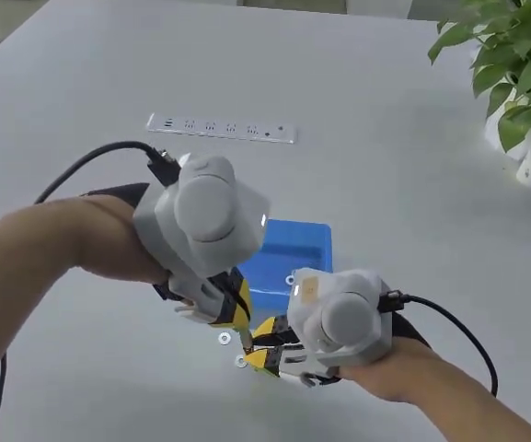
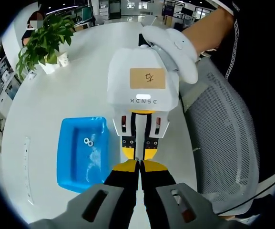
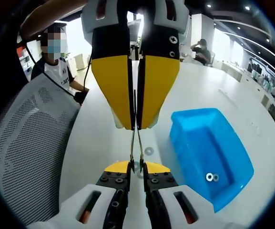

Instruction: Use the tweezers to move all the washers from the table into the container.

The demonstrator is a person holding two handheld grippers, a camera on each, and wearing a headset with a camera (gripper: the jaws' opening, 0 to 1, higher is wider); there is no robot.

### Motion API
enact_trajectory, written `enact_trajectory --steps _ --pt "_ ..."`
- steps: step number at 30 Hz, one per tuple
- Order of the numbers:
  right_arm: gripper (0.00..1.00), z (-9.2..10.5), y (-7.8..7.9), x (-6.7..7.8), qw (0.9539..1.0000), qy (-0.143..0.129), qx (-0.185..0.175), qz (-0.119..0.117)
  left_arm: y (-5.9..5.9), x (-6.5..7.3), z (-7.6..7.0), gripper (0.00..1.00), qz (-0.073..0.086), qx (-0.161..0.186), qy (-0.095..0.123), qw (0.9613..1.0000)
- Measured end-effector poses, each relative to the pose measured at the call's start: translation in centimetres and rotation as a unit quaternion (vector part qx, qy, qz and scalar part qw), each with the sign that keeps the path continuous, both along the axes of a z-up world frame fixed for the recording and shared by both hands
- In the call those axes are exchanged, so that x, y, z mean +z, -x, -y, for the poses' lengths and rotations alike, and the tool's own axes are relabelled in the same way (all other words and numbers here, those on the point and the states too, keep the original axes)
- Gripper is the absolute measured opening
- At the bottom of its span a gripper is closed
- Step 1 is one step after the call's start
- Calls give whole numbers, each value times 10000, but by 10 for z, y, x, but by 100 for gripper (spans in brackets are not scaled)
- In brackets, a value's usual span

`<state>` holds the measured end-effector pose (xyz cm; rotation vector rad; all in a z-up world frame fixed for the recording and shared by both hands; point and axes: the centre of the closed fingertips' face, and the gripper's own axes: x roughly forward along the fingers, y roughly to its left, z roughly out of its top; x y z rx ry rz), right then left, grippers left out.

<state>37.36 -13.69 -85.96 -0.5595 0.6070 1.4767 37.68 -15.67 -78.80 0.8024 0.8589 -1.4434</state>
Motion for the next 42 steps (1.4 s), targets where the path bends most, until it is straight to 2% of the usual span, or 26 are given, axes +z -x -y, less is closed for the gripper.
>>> enact_trajectory --steps 28,42 --pt "14 5 -4 -8 10000 61 -35 -34 -2 -9 6 5 -47 -41 8 10000" --pt "13 5 -1 -11 9999 95 3 -55 0 -8 10 5 -94 -68 61 9999"
